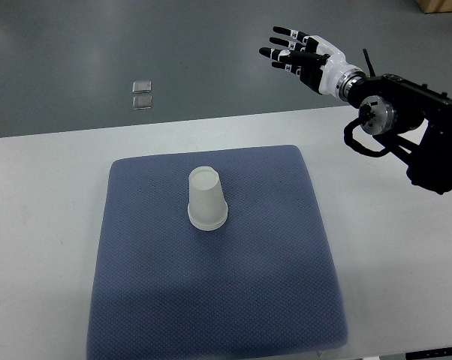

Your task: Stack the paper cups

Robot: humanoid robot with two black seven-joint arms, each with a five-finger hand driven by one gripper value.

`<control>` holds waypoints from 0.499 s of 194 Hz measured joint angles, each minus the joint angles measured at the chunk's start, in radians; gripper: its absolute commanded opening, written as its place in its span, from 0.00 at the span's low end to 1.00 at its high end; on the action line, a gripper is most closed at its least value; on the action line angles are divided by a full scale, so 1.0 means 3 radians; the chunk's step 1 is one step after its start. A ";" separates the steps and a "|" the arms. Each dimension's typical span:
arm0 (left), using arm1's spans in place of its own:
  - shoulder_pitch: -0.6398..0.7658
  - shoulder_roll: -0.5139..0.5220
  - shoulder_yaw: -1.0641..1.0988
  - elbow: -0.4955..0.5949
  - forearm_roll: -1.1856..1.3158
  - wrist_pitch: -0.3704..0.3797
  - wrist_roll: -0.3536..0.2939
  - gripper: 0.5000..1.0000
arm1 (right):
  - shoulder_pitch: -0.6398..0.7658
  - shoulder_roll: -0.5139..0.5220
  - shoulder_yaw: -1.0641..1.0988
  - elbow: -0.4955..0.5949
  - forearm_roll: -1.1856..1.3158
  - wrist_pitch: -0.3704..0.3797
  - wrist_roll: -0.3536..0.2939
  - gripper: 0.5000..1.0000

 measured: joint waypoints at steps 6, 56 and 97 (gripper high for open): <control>0.0000 0.0000 0.0000 0.0000 0.0000 0.0000 0.0000 1.00 | -0.0093 0.0040 0.0140 -0.0011 0.0007 0.0009 0.0018 0.72; 0.0002 0.0000 -0.0001 0.0004 -0.0002 0.0000 0.0000 1.00 | -0.0691 0.0235 0.0886 -0.0074 0.0018 0.0232 0.0050 0.83; 0.0000 0.0000 -0.0001 0.0004 -0.0004 0.0002 0.0006 1.00 | -0.1021 0.0383 0.1241 -0.0187 0.0016 0.0424 0.0089 0.85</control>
